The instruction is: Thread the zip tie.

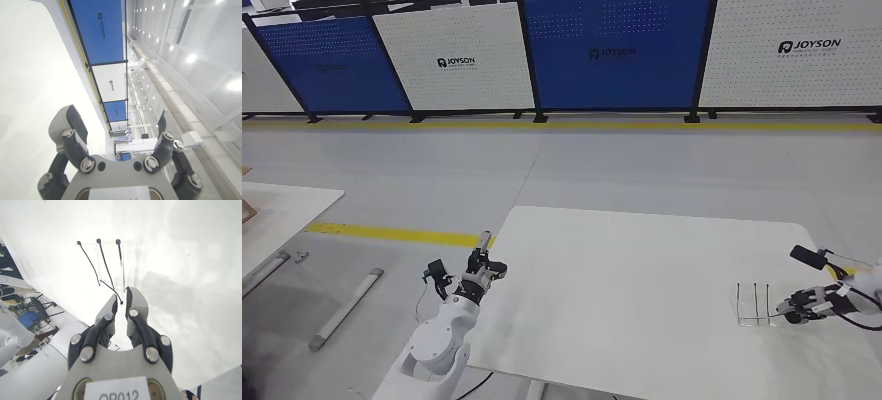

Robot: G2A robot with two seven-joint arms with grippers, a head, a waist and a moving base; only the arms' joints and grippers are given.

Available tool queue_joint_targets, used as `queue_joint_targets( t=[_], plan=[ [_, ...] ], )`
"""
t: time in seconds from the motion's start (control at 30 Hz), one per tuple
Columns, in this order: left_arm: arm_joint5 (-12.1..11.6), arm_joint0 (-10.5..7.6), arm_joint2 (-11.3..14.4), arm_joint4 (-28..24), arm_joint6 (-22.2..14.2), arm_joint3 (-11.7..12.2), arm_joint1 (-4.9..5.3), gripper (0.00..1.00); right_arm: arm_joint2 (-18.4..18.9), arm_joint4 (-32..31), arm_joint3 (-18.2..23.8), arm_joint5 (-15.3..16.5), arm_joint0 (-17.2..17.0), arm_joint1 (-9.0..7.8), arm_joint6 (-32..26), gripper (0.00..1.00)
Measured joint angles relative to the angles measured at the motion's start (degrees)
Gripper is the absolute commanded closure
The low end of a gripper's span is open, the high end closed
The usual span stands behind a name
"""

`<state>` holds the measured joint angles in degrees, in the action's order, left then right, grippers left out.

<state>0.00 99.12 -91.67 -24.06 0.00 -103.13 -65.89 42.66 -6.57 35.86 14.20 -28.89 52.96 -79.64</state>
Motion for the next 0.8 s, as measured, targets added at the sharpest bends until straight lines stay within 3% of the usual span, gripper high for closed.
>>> queue_joint_targets(
  t=[0.07,0.47,0.8],
  plan=[
    [0.0,0.0,0.0,0.0,0.0,0.0,0.0,0.0,-0.29,0.13,-0.4,0.18,0.24,0.21,0.0,1.0],
    [0.0,0.0,0.0,0.0,0.0,0.0,0.0,0.0,-0.15,0.37,-1.92,1.46,1.4,0.17,0.0,1.0],
    [0.0,0.0,0.0,0.0,0.0,0.0,0.0,0.0,6.13,5.9,0.17,5.35,-1.4,-2.9,1.73,1.0]
  ],
)
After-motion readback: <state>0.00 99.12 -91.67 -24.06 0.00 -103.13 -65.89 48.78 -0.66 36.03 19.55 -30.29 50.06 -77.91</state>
